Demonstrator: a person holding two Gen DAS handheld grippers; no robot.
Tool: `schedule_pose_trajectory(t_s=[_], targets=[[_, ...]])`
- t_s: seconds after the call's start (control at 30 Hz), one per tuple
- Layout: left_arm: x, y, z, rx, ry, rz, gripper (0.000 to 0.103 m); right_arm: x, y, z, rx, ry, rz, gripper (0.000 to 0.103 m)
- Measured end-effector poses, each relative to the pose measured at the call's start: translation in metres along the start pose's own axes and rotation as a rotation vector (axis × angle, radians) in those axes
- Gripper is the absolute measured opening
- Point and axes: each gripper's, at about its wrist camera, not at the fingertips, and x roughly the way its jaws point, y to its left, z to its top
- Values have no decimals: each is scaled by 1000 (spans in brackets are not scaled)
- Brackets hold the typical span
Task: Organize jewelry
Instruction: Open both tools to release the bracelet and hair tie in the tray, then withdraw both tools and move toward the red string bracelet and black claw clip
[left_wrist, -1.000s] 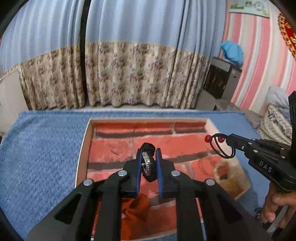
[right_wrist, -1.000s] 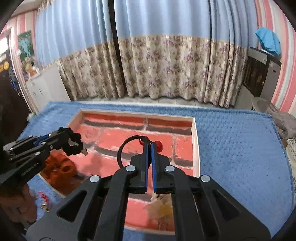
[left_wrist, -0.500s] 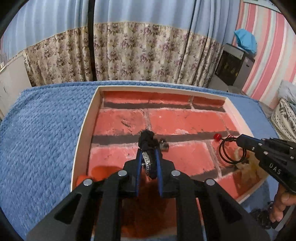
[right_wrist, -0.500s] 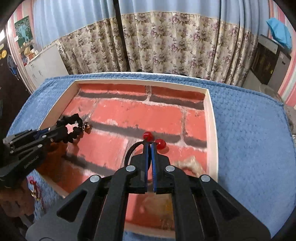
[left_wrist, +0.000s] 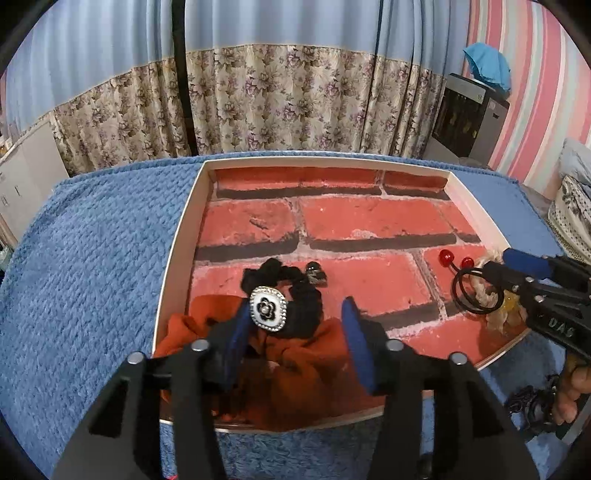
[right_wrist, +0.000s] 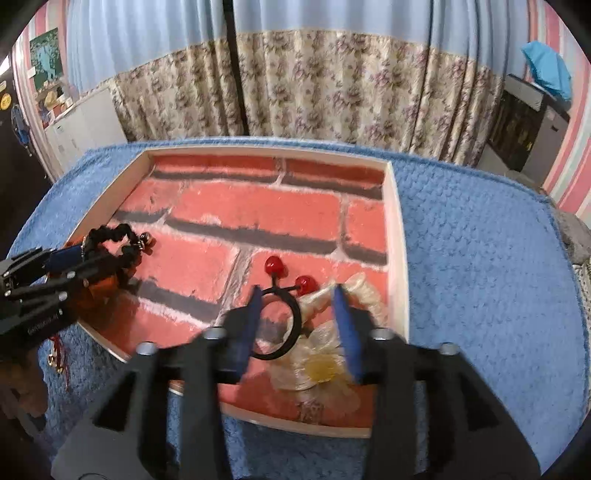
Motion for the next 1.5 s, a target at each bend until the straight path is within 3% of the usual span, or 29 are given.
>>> schedule_pose_trajectory(t_s=[0.1, 0.13, 0.2, 0.27, 0.4, 0.53, 0.63, 0.7, 0.77, 0.87, 1.03, 1.1, 1.2, 1.27, 1.5], targets=[[-10, -1, 5, -1, -18, -16, 52, -17, -5, 7, 7, -34, 6, 44], [-19, 0, 9, -9, -38, -34, 58, -25, -6, 9, 11, -49, 8, 45], [-37, 0, 16, -19, -72, -86, 65, -45, -10, 15, 20, -95, 5, 52], [-54, 0, 23, -19, -102, -107, 66, -61, -15, 18, 32, -132, 10, 54], [-91, 8, 25, 0, -161, -75, 66, -96, -24, 10, 47, -198, -7, 57], [-127, 31, -5, -1, -224, -10, 66, -134, -29, -31, 28, -267, -51, 64], [-150, 44, -54, -15, -262, 57, 67, -149, -27, -70, 45, -281, -60, 71], [-158, 47, -83, -25, -282, 88, 70, -157, -23, -96, 73, -298, -54, 81], [-161, 42, -110, 12, -291, 117, 71, -164, -17, -123, 103, -321, -54, 87], [-160, 36, -135, 33, -292, 166, 71, -165, -4, -149, 105, -330, -66, 87], [-165, 33, -158, 3, -306, 152, 71, -160, 4, -168, 73, -315, -112, 87], [-167, 30, -165, 0, -311, 138, 71, -152, 2, -169, 91, -294, -90, 87], [-171, 28, -165, 13, -329, 131, 71, -147, 0, -170, 97, -275, -92, 87], [-167, 29, -163, 10, -307, 134, 71, -145, -2, -169, 115, -267, -64, 87], [-158, 49, -158, -75, -249, 117, 71, -141, -6, -174, 121, -234, -113, 87]])
